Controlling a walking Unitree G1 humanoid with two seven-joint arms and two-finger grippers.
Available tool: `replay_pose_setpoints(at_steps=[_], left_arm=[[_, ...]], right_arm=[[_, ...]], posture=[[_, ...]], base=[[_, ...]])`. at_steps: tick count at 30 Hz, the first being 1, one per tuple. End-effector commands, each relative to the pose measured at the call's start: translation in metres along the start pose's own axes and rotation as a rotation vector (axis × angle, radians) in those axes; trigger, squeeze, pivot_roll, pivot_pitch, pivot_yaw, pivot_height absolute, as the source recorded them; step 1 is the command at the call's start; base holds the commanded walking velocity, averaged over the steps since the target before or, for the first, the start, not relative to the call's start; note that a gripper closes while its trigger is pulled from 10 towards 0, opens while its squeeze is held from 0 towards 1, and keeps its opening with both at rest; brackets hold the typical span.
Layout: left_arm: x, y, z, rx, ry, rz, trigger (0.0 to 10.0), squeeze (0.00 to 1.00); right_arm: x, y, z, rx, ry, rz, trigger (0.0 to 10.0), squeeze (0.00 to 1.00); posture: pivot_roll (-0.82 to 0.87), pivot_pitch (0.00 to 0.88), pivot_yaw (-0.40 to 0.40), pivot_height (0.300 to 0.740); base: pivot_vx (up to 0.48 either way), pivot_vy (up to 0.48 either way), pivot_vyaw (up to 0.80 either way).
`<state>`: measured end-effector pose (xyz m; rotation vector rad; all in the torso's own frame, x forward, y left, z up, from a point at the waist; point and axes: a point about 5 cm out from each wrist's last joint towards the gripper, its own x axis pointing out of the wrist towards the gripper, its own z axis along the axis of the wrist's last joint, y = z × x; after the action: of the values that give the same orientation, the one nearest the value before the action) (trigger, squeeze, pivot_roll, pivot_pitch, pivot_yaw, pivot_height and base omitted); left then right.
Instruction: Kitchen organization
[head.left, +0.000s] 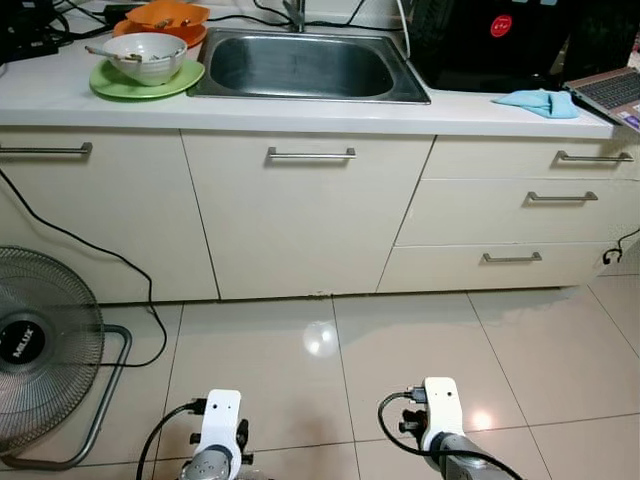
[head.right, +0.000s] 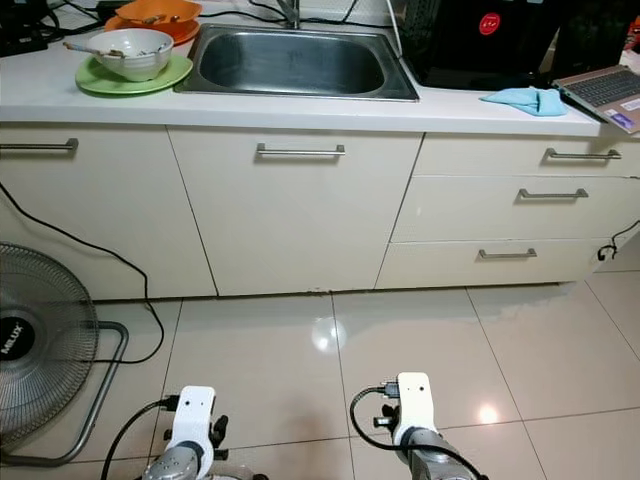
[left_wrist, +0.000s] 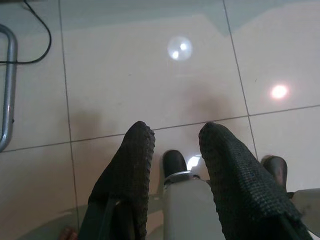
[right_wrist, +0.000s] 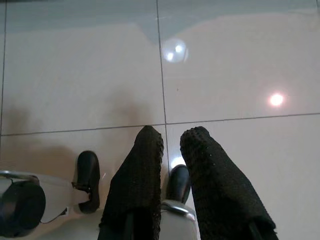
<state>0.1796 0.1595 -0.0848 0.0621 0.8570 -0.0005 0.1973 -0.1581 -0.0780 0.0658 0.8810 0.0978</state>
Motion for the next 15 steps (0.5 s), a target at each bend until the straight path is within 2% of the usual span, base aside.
replay_pose_setpoints(at_steps=[1, 11, 15], left_arm=[[0.0007, -0.0035, 0.0017, 0.007, 0.002, -0.005, 10.0, 0.00], [0.0006, -0.0030, 0.0011, 0.010, 0.005, -0.008, 10.0, 0.00], [0.0005, -0.0028, 0.0007, 0.010, 0.006, -0.007, 10.0, 0.00]], right_arm=[[0.0000, -0.0024, 0.0022, -0.001, -0.006, -0.004, 10.0, 0.00], [-0.0001, -0.0021, 0.0019, 0.006, -0.012, -0.005, 10.0, 0.00], [0.0000, 0.0006, 0.0018, -0.019, -0.014, 0.016, 10.0, 0.00]], posture=[[0.15, 0.065, -0.038, 0.740], [0.15, 0.072, -0.037, 0.740], [0.15, 0.075, -0.036, 0.740]], base=[[0.439, 0.000, 0.00], [0.437, 0.000, 0.00], [0.438, 0.000, 0.00]])
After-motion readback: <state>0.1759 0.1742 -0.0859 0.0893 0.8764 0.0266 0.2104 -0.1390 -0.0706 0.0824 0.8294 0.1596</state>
